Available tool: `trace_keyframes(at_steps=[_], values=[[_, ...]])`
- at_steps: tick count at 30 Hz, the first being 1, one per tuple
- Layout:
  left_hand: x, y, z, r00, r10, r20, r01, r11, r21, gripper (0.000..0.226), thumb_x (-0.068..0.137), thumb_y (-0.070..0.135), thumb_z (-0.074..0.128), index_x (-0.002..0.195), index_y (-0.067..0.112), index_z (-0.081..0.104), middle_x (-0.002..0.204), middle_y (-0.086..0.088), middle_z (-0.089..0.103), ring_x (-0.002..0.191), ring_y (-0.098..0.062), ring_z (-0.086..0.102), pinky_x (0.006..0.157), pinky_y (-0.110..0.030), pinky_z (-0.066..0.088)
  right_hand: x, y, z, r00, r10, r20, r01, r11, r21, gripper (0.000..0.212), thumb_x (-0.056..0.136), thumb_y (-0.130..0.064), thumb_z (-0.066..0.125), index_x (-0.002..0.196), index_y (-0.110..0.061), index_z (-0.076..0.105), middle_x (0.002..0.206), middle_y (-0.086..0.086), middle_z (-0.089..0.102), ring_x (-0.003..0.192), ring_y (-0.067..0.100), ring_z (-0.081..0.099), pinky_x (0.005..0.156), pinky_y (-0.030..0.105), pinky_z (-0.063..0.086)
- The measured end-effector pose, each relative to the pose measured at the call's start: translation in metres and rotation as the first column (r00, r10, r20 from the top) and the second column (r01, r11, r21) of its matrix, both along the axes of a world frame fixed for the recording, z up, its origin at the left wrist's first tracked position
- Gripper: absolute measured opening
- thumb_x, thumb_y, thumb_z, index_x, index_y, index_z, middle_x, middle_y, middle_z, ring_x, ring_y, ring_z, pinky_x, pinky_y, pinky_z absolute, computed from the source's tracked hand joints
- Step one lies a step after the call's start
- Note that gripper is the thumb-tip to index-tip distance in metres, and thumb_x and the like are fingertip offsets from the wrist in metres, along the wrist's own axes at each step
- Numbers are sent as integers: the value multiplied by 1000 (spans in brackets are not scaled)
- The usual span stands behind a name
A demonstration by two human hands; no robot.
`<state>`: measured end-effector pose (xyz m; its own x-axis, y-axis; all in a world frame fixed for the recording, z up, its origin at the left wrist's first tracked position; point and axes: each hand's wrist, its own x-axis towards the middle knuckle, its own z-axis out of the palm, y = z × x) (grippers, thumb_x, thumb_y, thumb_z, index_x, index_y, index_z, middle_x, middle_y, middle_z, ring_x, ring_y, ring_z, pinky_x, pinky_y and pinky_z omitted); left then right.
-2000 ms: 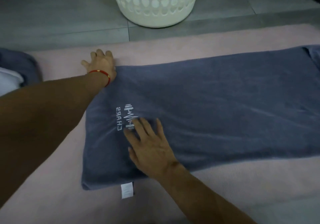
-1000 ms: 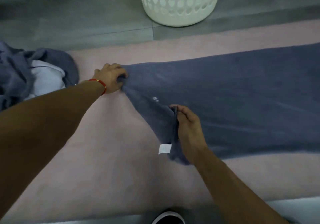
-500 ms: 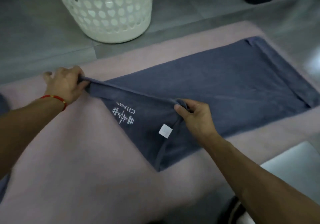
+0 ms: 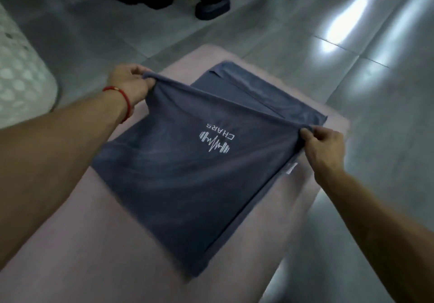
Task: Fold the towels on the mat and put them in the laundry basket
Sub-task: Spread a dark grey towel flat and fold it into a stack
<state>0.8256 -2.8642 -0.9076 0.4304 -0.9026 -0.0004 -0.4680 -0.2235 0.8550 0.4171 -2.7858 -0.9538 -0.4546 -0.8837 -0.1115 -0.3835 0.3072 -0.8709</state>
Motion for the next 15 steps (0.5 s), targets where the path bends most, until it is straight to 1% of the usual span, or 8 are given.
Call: trace_keyframes(at_steps=[1, 2, 3, 6, 7, 8, 11, 15], values=[[-19, -28, -5, 999, -1, 35, 2, 1000, -30, 22, 87, 5, 66, 108, 2, 72, 75, 1, 63, 66, -7, 54, 66, -20, 48, -12, -12, -2, 999, -39, -30, 38, 999, -20, 23, 92, -25, 63, 72, -16, 69, 52, -14, 55, 50, 0, 49, 55, 18, 44], [-38, -52, -8, 998, -2, 69, 6, 999, -53, 23, 86, 7, 66, 108, 3, 72, 80, -3, 64, 66, -7, 54, 66, -19, 47, -24, -26, -6, 995, -83, -54, 81, 996, -37, 23, 92, -24, 61, 72, -16, 69, 51, -12, 54, 48, 1, 47, 51, 16, 41], [-55, -76, -10, 995, -11, 102, 19, 997, -72, 22, 86, 9, 67, 107, 4, 72, 86, -4, 64, 67, -7, 54, 65, -16, 46, -35, -41, -9, 989, -120, -82, 116, 992, -47, 21, 91, -24, 60, 75, -14, 70, 53, -10, 54, 49, 4, 49, 52, 17, 42], [-98, -140, -14, 990, -18, 143, 39, 988, -148, 23, 85, 13, 70, 107, 8, 71, 91, -2, 64, 78, -9, 58, 66, -12, 45, -57, -85, -30, 969, -173, -176, 170, 985, -35, 20, 86, -28, 58, 85, -20, 76, 68, -7, 64, 69, 19, 62, 83, 36, 50], [-108, -159, -17, 990, -9, 138, 32, 985, -167, 22, 86, 15, 71, 107, 9, 71, 92, -1, 65, 82, -9, 58, 68, -13, 46, -62, -96, -39, 959, -197, -202, 198, 980, -17, 21, 86, -31, 57, 85, -22, 76, 75, -4, 67, 79, 25, 64, 90, 40, 46], [-117, -177, -21, 991, -2, 137, 27, 984, -177, 21, 86, 16, 71, 106, 9, 72, 94, -1, 66, 83, -8, 59, 70, -14, 46, -64, -103, -47, 946, -228, -232, 233, 972, -6, 22, 85, -34, 55, 82, -24, 74, 83, -1, 68, 89, 29, 63, 92, 40, 41], [-135, -218, -42, 975, -26, 222, 57, 989, -135, 18, 89, 15, 68, 106, 7, 72, 92, 0, 64, 83, -9, 56, 72, -18, 46, -62, -110, -65, 886, -293, -360, 302, 953, -34, 23, 89, -34, 52, 84, -23, 71, 105, 3, 66, 113, 34, 53, 95, 46, 34], [-148, -252, -69, 932, -98, 349, 106, 994, -2, 12, 87, 9, 69, 99, 8, 73, 88, -3, 62, 83, -12, 54, 72, -23, 45, -62, -113, -72, 848, -305, -433, 317, 947, -47, 23, 89, -28, 49, 86, -19, 70, 105, 0, 63, 114, 28, 47, 92, 46, 30]])
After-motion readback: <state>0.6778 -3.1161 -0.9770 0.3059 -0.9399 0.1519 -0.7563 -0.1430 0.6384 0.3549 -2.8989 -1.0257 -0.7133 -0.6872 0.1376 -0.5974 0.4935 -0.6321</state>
